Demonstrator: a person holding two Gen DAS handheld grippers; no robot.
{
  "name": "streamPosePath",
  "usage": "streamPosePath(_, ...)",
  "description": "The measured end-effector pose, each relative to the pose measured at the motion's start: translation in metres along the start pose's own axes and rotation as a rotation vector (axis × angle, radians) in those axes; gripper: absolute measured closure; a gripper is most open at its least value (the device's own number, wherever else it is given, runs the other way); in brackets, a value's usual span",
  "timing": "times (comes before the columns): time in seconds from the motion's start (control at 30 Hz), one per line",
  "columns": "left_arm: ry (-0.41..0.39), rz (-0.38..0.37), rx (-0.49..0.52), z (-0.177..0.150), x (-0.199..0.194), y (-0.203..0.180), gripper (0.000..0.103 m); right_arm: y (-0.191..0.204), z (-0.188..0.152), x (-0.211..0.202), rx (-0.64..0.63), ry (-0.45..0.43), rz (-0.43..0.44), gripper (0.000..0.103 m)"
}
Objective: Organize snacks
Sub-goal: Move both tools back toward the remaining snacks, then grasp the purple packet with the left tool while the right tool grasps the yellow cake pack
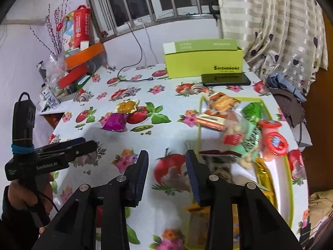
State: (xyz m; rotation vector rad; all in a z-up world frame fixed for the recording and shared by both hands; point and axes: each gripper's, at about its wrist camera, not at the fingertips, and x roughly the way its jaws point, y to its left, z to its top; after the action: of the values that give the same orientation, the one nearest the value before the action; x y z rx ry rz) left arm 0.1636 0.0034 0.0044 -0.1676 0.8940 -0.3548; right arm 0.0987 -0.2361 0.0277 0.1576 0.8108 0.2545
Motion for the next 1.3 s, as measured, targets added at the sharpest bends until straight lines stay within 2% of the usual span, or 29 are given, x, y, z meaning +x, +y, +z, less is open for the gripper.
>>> streamPosePath(0.3,0.006,0.070,0.004,0.041,0.048,0.017,0.032,0.015,0.021,0.029,0.002,0.028,-0.012,0.067)
streamPosePath(0.47,0.031,0.096,0.017,0.050,0.081,0.019,0.033,0.019,0.033,0.040,0.003,0.036,-0.022,0.067)
streamPosePath(0.53,0.044,0.104,0.009,0.050,0.090,0.023,0.052,0.021,0.038,0.044,0.000,0.038,-0.025,0.067)
streamPosePath(0.57,0.052,0.102,-0.003,0.050,0.094,0.027,0.055,0.022,0.041,0.046,-0.002,0.038,-0.029,0.067)
streamPosePath(0.83,0.001,0.083,-0.035,0.046,0.072,0.046,0.067,0.040,0.066,0.069,-0.011,0.050,-0.002,0.066)
streamPosePath(1.0,-0.021,0.097,-0.080,0.038,0.051,0.067,0.069,0.051,0.081,0.094,0.019,0.089,0.031,0.057)
streamPosePath(1.17,-0.032,0.120,-0.128,0.031,0.034,0.091,0.069,0.061,0.094,0.140,0.086,0.176,0.087,0.047)
streamPosePath(1.3,-0.034,0.119,-0.136,0.027,0.027,0.099,0.069,0.071,0.099,0.174,0.111,0.211,0.089,0.043)
